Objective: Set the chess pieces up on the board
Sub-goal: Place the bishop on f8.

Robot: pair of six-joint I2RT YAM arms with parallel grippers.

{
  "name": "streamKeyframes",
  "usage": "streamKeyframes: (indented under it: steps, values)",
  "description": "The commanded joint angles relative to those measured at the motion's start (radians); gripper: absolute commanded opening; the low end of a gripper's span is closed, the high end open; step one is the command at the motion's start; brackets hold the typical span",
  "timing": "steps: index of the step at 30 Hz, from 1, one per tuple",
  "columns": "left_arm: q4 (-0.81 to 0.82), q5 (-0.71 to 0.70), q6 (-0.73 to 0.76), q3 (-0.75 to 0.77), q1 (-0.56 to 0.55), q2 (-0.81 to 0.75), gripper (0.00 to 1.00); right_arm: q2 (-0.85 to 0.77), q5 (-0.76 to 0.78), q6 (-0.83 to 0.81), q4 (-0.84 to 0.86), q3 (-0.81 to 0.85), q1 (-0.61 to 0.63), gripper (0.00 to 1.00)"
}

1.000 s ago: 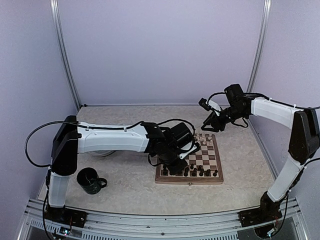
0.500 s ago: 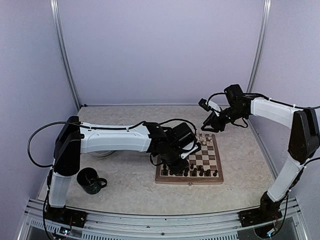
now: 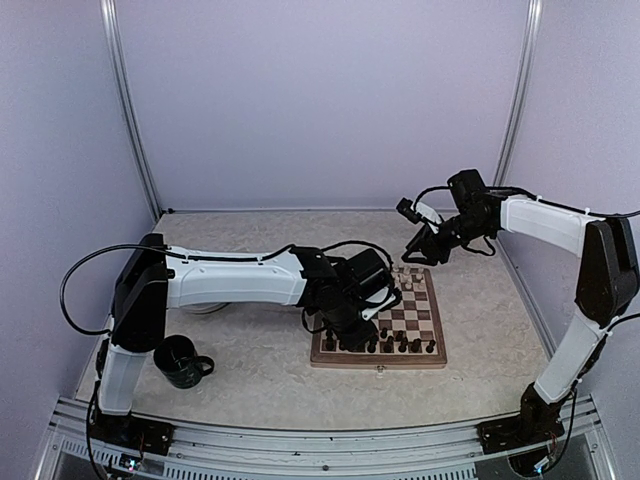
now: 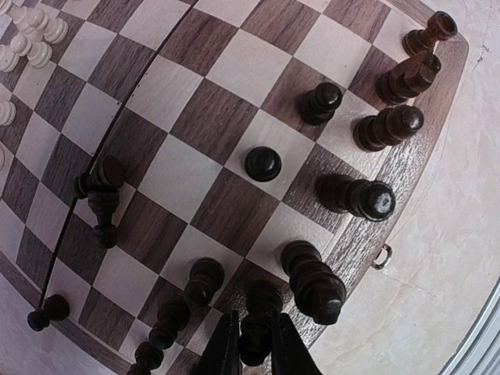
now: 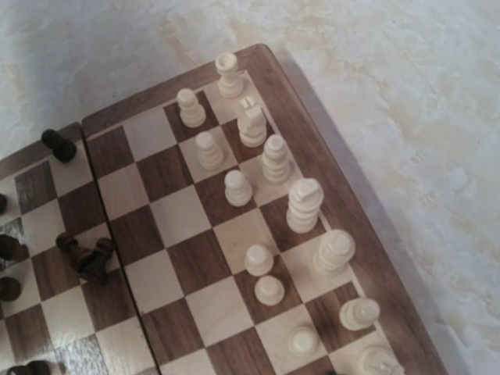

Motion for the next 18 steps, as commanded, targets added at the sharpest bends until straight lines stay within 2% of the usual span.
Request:
streamKeyframes:
  steps: [1, 4, 9, 18]
  values:
    - [-0.025, -0.019, 0.006, 0.03, -0.007, 0.016, 0.14, 0.011, -0.014, -0.007, -0.018, -0.008, 0.006, 0.4]
    - [-0.025, -0.022, 0.007, 0.032, -0.007, 0.017, 0.17, 0.011, -0.014, -0.008, -0.019, -0.009, 0.007, 0.4]
    - [-0.022, -0.03, 0.004, 0.035, -0.011, 0.018, 0.29, 0.009, -0.014, -0.008, -0.021, -0.009, 0.006, 0.4]
    - [-0.027, -0.022, 0.004, 0.051, -0.009, -0.022, 0.33, 0.006, -0.028, -0.018, -0.031, -0.004, 0.006, 0.4]
